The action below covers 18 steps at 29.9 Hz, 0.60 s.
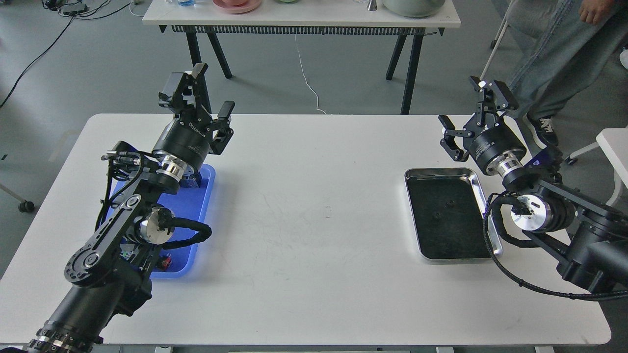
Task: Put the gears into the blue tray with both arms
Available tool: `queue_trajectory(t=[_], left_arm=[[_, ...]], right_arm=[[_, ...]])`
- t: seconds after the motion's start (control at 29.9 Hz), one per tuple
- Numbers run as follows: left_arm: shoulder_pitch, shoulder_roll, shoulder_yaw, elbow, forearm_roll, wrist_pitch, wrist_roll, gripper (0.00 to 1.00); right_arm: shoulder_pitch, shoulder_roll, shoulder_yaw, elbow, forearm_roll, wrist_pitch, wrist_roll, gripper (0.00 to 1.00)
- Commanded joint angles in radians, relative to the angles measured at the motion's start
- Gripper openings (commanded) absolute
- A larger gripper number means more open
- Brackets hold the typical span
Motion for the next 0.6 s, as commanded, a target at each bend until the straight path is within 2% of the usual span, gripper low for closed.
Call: queue_trajectory(t=[0.0,0.17,0.43,0.57], left_arm=[[0.005,-0.002,0.000,-0.005,0.000,0.002,0.000,1.00],[0.005,-0.002,0.004,-0.005,0.026,0.003,0.005,1.00],[0.009,-0.023,-0.003,-0.007,0.020,-0.004,-0.022,1.00],[0.009,-0.020,-0.003,-0.007,0.020,-0.006,-0.058,1.00]], right_arm=[[-0.001,-0.001,0.000,0.000,0.000,0.000,0.000,0.99],[-0.001,0.000,0.000,0.000,0.000,0.000,0.000,0.99],[0.001,-0.005,-0.013,-0.003,0.000,0.000,0.000,0.99],[0.013,-0.084,-0.049,0.004,-0.002,0.003,0.000,0.99]])
